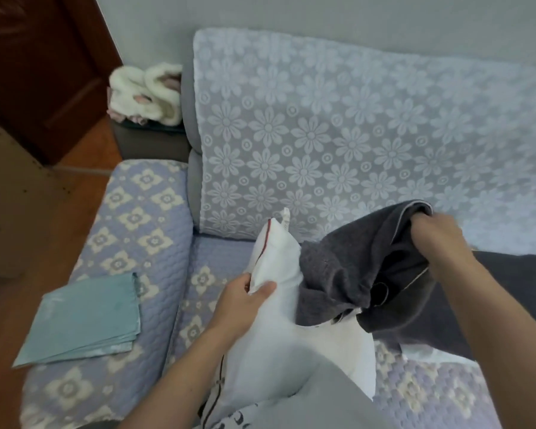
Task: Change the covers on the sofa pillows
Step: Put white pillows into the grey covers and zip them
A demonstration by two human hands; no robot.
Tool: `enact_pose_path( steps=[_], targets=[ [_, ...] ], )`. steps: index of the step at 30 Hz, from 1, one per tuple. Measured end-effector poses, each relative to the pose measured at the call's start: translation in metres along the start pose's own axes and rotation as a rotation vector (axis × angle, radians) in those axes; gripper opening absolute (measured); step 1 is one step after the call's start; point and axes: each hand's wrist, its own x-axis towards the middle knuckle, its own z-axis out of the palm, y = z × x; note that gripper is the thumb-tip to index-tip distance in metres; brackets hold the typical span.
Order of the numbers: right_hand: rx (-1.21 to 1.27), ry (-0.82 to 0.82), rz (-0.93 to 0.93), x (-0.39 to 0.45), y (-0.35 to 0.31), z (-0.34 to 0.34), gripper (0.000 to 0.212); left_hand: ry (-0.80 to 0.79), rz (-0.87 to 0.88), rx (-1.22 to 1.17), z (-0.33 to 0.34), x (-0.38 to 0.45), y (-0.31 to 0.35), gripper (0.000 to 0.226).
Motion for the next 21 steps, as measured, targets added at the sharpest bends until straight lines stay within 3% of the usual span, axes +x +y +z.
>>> enact_pose_path(
  steps=[4,7,12,17,21],
  targets=[
    [0.329,0.042,-0.013,0.014,-0.049,-0.042,0.038,0.024,0.081,0.071,0.021,-0.028,0.03,0.038],
    [0.587,0.029,-0.178,0.007,-0.085,-0.069,0.023,0.036,0.132,0.029,0.032,-0.041,0.039,0.034],
    [0.764,0.011,-0.377,0.0,-0.121,-0.111,0.023,0.019,0.178,-0.051,0.045,-0.059,0.052,0.038],
    [0.77,-0.003,-0.424,0.009,-0.122,-0.122,0.02,-0.09,0.248,-0.097,0.048,-0.073,0.061,0.063],
    [0.354,-0.076,-0.512,0.019,-0.085,-0.089,0.016,-0.176,0.278,-0.155,0.052,-0.079,0.061,0.038]
  ],
)
